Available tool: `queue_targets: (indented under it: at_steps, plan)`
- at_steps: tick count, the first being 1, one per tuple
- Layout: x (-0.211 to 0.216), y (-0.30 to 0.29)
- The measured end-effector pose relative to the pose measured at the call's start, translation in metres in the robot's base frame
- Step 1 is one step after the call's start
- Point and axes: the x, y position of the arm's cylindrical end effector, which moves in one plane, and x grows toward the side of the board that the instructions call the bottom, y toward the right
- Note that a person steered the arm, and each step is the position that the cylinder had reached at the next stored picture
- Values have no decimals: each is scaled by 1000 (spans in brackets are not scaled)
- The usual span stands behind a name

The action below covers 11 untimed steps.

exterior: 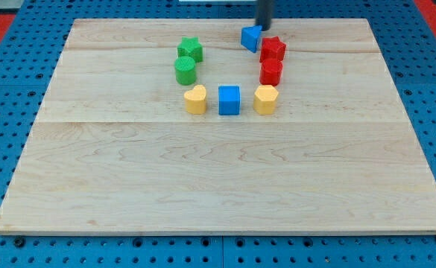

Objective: Place blue triangle to the left of red star

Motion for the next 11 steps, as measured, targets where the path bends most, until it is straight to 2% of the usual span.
queue_targets:
  at_steps: [1, 4, 5, 6, 11]
  plan:
    - [19, 23]
    - [20, -60]
    - [-10, -59]
    - [-13, -80]
    - [44, -77]
